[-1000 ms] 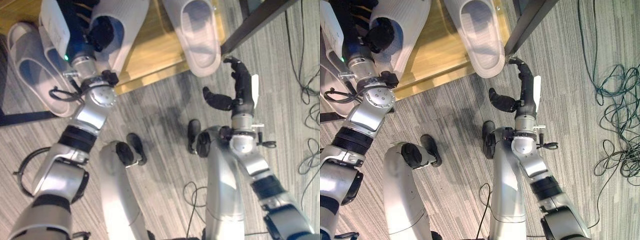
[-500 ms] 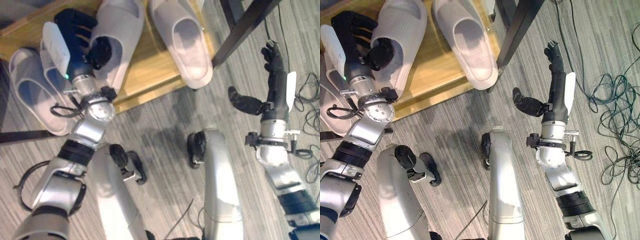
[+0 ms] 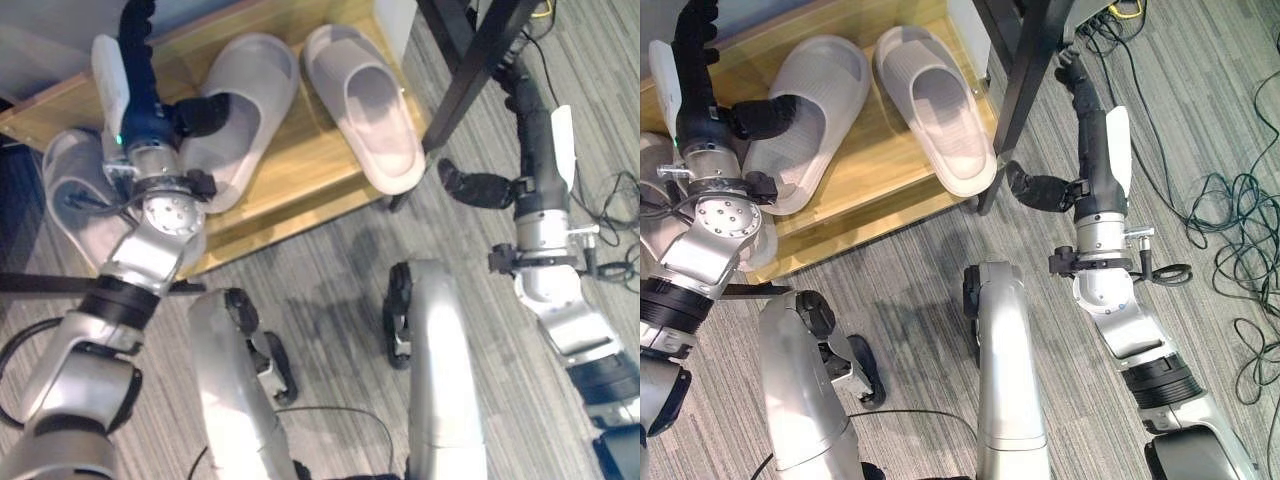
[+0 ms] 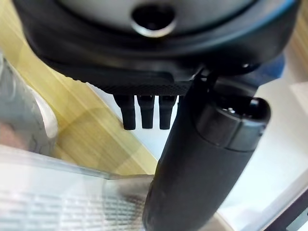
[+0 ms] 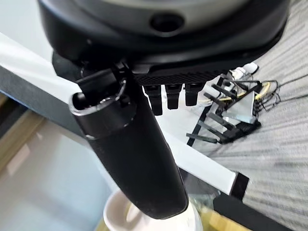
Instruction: Arrange the slippers neatly on the shoe rack.
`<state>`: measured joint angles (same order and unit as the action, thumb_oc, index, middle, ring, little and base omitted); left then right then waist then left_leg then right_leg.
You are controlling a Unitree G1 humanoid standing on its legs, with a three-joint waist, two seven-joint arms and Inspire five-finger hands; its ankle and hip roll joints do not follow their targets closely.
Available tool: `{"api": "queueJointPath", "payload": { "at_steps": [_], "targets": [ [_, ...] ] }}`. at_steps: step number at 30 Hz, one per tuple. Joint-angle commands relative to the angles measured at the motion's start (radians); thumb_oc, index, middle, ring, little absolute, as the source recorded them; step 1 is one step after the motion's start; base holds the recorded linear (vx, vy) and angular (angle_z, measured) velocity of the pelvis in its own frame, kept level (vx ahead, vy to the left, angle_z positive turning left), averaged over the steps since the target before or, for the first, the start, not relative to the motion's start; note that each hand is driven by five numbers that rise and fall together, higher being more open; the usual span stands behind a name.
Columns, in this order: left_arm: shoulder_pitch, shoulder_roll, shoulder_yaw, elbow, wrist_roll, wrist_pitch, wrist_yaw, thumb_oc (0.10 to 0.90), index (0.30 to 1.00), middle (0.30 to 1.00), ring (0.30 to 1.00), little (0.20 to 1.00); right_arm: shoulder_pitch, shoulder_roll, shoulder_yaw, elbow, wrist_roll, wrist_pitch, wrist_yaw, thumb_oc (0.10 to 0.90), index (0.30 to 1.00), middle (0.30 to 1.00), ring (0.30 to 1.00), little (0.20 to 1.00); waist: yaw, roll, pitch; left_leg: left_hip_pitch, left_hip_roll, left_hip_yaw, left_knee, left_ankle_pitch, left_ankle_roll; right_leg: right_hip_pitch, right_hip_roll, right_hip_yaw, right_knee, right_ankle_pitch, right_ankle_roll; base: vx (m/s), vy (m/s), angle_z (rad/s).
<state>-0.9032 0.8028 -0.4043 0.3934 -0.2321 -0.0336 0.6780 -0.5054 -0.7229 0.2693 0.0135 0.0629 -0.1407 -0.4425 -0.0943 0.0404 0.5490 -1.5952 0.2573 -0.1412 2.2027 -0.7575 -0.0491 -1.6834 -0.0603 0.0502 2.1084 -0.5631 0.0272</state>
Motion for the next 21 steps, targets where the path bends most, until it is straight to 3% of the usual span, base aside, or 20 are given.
{"api": "queueJointPath", "payload": {
  "at_steps": [1,7,11,15,21],
  "targets": [
    [-0.130,0.031,0.053,-0.009,-0.007,-0.088,-0.001,0.800,0.900,0.900,0.900,0.900,-0.098,-0.036,-0.054,-0.122,0.019,-0.073,0.003,0.800,0.900,0.900,0.900,0.900,-0.008,0.020,-0.029,0.025,-0.116,-0.041,-0.016,-0.008,0.088,0.113,-0.102,0.015,0.036,-0.227,0.000,0.00,0.000,0.00],
    [-0.040,0.041,0.105,-0.106,-0.084,-0.120,-0.031,0.800,0.900,0.900,0.900,0.900,-0.107,-0.026,-0.038,-0.128,0.020,-0.071,0.015,0.800,0.900,0.900,0.900,0.900,0.002,0.026,-0.029,0.025,-0.129,-0.024,0.002,-0.020,0.086,0.113,-0.105,0.028,0.062,-0.236,-0.010,0.00,0.004,0.03],
    [0.060,0.007,0.115,-0.169,-0.210,-0.142,-0.098,0.800,0.900,0.900,0.900,0.900,-0.099,-0.024,-0.035,-0.142,0.008,-0.051,0.031,0.800,0.900,0.900,0.900,0.900,0.007,0.033,-0.029,0.025,-0.133,-0.014,0.006,-0.027,0.085,0.113,-0.111,0.037,0.074,-0.240,-0.014,0.00,0.000,0.00],
    [0.087,-0.008,0.115,-0.188,-0.247,-0.140,-0.136,0.800,0.900,0.900,0.900,0.900,-0.097,-0.028,-0.046,-0.147,0.009,-0.044,0.041,0.800,0.900,0.900,0.900,0.900,0.002,0.035,-0.029,0.025,-0.135,-0.005,-0.003,-0.033,0.082,0.113,-0.116,0.042,0.074,-0.248,-0.019,0.00,0.000,0.00],
    [0.107,0.058,0.071,-0.250,-0.222,-0.119,-0.230,0.800,0.900,0.900,0.900,0.900,-0.076,-0.037,-0.076,-0.151,0.043,-0.058,0.081,0.800,0.900,0.900,0.900,0.900,0.001,0.036,-0.029,0.025,-0.139,0.013,0.004,-0.041,0.079,0.113,-0.121,0.058,0.085,-0.251,-0.016,0.00,0.008,0.02]
  ]
}}
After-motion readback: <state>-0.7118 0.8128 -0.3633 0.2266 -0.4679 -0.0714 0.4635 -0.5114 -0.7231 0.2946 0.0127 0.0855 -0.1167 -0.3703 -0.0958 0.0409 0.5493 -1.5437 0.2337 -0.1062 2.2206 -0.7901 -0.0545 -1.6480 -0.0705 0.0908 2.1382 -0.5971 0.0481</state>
